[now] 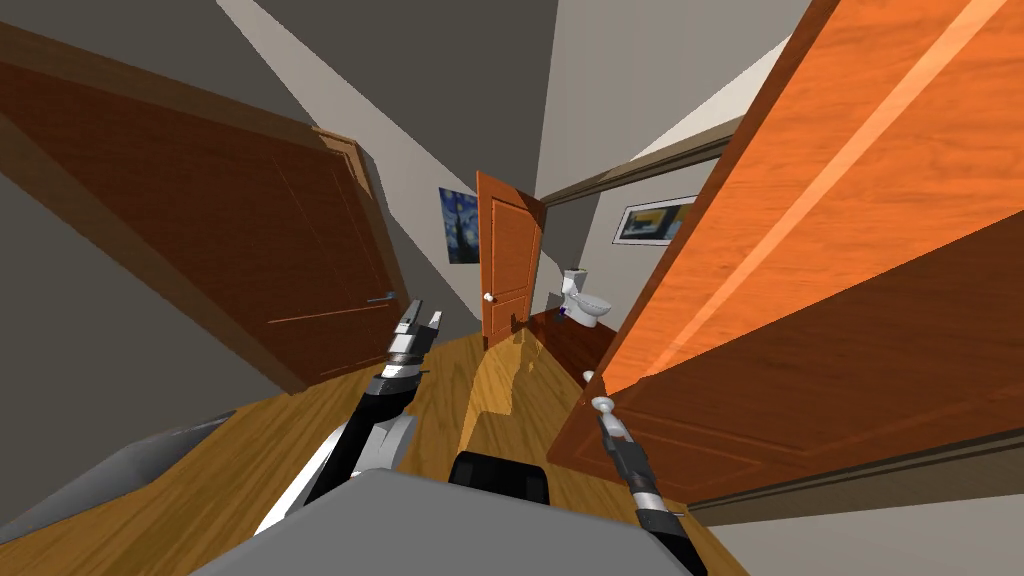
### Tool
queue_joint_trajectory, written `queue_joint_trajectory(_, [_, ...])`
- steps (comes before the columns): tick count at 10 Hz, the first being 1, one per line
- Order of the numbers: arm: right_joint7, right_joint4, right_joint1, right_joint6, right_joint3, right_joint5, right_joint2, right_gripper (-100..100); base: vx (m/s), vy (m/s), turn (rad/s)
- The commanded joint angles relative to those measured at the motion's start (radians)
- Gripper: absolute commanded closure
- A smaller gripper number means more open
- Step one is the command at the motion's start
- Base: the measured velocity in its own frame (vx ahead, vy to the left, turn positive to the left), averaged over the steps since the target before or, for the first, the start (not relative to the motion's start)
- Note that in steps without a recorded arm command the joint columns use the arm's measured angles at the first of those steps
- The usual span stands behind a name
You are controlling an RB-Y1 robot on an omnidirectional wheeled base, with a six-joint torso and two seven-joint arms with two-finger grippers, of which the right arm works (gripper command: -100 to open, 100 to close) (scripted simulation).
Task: Pull the door open
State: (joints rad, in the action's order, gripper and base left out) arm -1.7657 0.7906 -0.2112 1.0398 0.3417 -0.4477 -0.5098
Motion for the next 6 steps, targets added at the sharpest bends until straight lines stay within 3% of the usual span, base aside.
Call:
queue_joint_trajectory(1, [-0.020, -0.004, -0.016, 0.029, 0.011, 0.007, -0.018, 100, -0.205, -0.041, 0.132])
queue_joint_trajectory(4, [-0.047, -0.014, -0.034, 0.070, 0.031, 0.019, -0.039, 100, -0.191, -0.041, 0.108])
queue_joint_trajectory(5, [-0.038, -0.006, -0.035, 0.054, 0.029, 0.017, -0.034, 100, -0.079, -0.017, 0.024])
queue_joint_trajectory(6, [-0.048, -0.018, -0.038, 0.070, 0.036, 0.022, -0.039, 100, -0.142, -0.051, 0.159])
